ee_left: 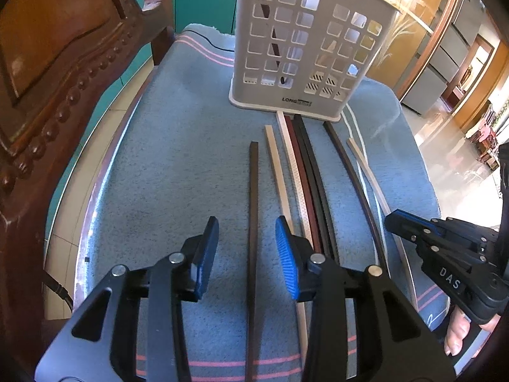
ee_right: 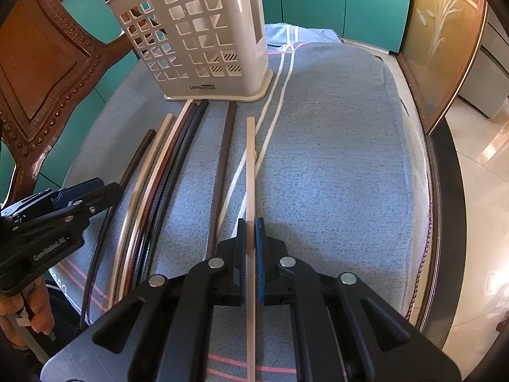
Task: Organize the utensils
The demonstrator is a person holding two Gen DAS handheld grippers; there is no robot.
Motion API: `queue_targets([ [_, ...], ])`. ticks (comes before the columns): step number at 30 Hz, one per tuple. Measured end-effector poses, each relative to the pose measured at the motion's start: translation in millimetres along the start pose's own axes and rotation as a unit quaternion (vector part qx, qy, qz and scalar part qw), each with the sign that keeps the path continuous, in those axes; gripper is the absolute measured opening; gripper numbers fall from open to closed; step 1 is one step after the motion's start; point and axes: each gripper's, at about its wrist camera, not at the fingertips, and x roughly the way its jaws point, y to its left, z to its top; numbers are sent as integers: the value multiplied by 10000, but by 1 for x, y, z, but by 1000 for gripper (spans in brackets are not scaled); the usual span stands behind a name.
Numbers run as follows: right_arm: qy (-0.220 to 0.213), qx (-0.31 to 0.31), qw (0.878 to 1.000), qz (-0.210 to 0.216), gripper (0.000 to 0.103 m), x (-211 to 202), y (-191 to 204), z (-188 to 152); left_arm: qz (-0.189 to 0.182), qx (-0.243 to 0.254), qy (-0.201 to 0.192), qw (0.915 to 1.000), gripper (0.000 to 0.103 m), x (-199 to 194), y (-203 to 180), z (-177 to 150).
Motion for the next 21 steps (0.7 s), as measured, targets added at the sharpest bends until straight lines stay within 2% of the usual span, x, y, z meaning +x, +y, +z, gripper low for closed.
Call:
queue_targets([
  [7, 19, -60, 10000, 3, 6, 0, 0, -2, 133, 194, 64, 9997, 39, 11, -8, -2],
  [11, 16, -58, 10000, -13, 6, -1, 0, -2, 200, 226, 54, 9995, 16, 13, -5, -2],
  [13, 21, -42, 10000, -26, 6, -1, -1, -3, 224, 151, 62, 9996, 13, 11, 1, -2],
  [16, 12, -14, 10000, -35, 6, -2, -2, -2, 320, 79, 10, 9995, 13, 7, 9, -2],
  [19, -8, 58, 10000, -12, 6, -3, -5, -1, 214, 1, -101, 9997, 13, 1, 14, -1],
  [21, -21, 84, 10000, -23, 11, -4, -6, 0, 77, -98, -130, 9998, 17, 0, 15, 0],
])
